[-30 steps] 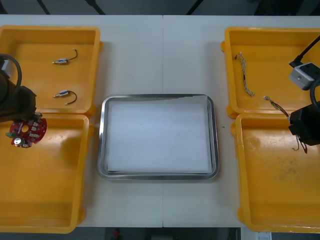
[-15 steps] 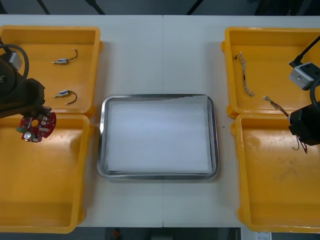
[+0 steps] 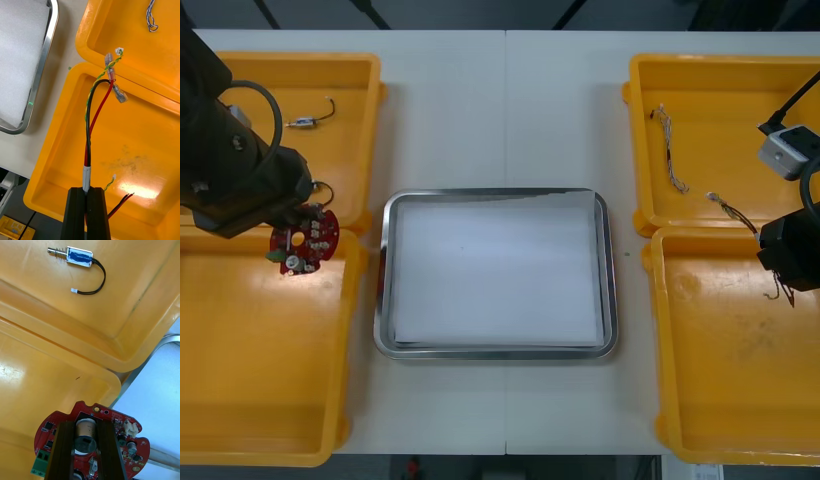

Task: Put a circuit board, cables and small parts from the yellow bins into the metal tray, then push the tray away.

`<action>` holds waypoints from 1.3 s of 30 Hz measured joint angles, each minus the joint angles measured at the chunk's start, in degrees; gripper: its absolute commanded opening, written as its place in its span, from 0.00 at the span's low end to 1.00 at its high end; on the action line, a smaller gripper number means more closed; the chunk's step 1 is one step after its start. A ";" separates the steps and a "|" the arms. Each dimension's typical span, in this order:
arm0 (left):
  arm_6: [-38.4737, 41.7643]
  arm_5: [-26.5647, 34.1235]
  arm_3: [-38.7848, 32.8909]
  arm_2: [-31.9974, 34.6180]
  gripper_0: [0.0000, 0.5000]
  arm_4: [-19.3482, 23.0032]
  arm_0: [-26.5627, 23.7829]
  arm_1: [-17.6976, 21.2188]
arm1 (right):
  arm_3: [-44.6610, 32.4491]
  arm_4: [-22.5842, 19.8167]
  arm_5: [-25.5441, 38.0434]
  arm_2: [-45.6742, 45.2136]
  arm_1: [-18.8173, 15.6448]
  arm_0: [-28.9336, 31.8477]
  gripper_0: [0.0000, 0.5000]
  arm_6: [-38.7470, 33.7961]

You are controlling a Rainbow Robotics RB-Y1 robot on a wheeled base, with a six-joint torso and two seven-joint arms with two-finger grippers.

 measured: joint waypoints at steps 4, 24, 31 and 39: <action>0.16 2.32 -0.36 0.00 0.00 -1.32 -1.20 -2.77 | 0.00 0.00 0.00 0.00 0.00 0.00 0.00 0.00; 22.30 3.20 -7.28 -12.38 0.00 -21.57 -1.98 -16.28 | 0.00 0.01 0.00 0.00 0.00 -0.01 0.00 0.00; 22.30 3.57 -7.14 -18.74 0.00 -30.23 -1.98 -21.21 | 0.00 0.01 0.01 0.00 -0.01 -0.01 0.00 0.00; 22.31 3.59 -5.50 -24.51 0.00 -33.96 -1.99 -23.94 | 0.00 0.01 0.01 0.00 -0.01 -0.01 0.00 0.00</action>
